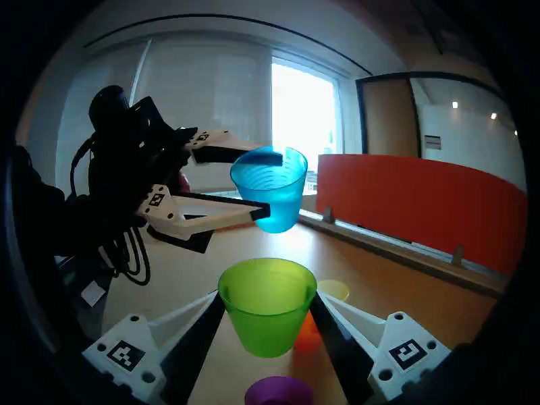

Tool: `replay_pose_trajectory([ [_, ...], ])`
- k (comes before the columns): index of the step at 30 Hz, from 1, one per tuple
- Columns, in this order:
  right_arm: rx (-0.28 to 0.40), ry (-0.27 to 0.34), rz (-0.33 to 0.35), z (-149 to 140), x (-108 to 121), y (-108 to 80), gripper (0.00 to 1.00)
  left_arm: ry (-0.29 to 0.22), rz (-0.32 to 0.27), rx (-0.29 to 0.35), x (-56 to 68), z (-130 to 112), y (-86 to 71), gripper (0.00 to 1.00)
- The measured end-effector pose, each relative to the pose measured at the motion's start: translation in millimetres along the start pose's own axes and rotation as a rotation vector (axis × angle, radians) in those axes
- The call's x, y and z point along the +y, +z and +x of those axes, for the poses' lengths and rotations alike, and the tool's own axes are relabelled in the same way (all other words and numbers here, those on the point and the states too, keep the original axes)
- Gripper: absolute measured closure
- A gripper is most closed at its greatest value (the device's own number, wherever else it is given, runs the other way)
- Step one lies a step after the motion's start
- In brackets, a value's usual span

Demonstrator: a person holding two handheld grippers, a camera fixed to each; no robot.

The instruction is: Pour water

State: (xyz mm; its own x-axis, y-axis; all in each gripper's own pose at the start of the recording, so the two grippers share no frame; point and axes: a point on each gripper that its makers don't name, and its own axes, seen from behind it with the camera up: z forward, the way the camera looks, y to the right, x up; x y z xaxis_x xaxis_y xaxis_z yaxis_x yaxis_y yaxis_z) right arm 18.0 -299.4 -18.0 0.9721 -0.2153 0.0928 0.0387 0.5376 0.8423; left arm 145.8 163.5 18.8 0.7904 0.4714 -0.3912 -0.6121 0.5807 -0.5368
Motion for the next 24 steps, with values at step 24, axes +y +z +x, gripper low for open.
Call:
replay_pose_trajectory([
  [24, -0.005, -0.001, 0.012, -0.9, -0.9, 10.5, 0.1, 0.156, 0.004, 0.0, -8.2, 14.2, 4.6, 0.15],
])
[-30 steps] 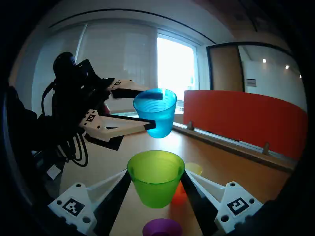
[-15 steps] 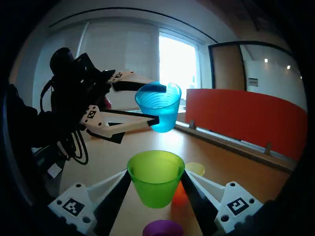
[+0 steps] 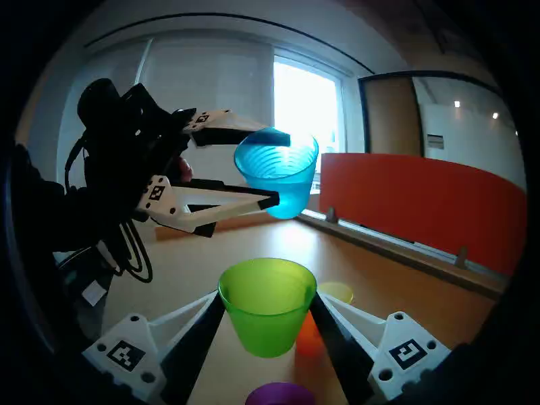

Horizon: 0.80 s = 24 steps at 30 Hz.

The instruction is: Pour water

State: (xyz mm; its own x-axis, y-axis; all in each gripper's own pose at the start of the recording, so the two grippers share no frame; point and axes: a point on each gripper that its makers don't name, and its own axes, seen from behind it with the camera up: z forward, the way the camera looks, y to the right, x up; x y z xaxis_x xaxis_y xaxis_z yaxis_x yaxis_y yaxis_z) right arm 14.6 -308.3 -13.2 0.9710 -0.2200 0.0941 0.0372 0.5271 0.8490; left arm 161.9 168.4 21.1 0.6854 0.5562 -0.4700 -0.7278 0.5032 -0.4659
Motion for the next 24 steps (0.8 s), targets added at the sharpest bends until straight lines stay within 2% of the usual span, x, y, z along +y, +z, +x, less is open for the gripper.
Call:
replay_pose_trajectory([
  [24, 0.025, -0.008, -0.006, 10.2, 0.6, 1.2, 0.1, 0.134, 0.003, 0.006, -4.6, 6.9, 2.8, 0.15],
])
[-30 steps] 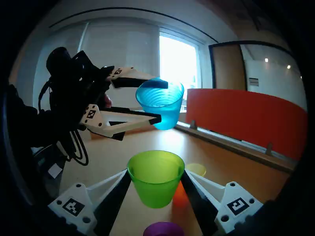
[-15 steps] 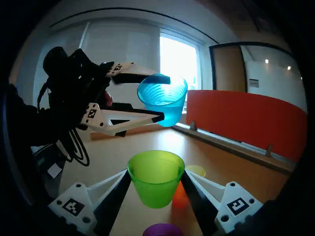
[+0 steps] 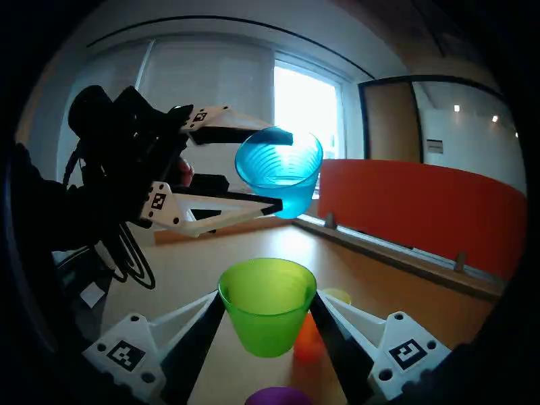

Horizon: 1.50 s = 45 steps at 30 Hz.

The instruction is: Pour water

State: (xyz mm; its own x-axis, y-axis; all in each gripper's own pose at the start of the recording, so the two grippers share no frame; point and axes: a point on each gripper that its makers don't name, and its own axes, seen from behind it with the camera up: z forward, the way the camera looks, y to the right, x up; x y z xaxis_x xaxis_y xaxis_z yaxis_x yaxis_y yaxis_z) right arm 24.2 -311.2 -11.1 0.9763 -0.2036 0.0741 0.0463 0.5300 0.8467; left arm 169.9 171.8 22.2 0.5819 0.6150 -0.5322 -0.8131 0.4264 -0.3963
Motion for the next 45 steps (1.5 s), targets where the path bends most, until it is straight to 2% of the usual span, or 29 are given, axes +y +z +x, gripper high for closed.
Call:
replay_pose_trajectory([
  [27, 0.032, -0.007, -0.002, 11.9, -1.3, 3.7, 0.1, 0.133, 0.011, -0.001, -4.6, 10.6, -0.5, 0.15],
  [45, 0.038, -0.011, -0.008, 14.8, -0.2, 3.3, 0.1, 0.176, 0.022, -0.001, -6.6, 13.9, -2.3, 0.15],
])
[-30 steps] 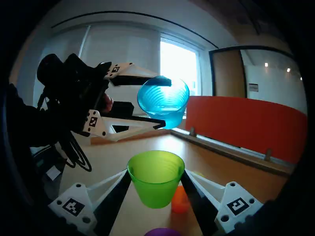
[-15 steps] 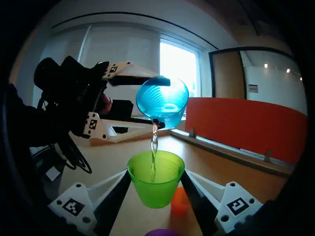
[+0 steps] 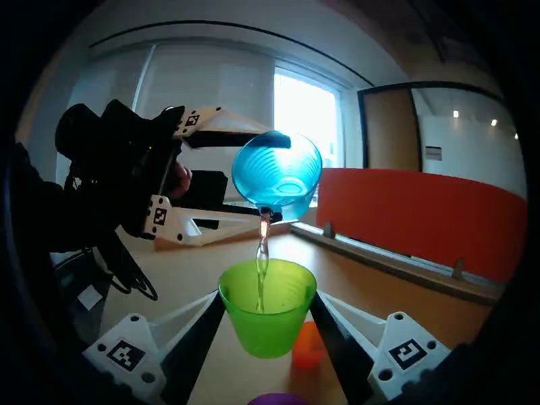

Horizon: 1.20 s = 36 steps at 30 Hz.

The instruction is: Pour water

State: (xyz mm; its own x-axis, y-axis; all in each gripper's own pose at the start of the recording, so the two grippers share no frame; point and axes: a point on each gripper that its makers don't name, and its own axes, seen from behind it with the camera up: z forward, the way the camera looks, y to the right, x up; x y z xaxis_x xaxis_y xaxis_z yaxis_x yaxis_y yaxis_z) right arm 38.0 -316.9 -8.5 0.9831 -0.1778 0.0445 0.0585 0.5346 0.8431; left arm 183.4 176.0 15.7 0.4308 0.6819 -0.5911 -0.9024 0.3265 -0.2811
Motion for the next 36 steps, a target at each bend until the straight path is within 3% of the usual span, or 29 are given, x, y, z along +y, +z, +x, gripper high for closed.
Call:
replay_pose_trajectory([
  [36, 0.008, -0.013, -0.008, 2.2, 1.1, -3.5, 0.11, 0.039, 0.014, 0.005, -1.7, 2.6, -4.9, 0.15],
])
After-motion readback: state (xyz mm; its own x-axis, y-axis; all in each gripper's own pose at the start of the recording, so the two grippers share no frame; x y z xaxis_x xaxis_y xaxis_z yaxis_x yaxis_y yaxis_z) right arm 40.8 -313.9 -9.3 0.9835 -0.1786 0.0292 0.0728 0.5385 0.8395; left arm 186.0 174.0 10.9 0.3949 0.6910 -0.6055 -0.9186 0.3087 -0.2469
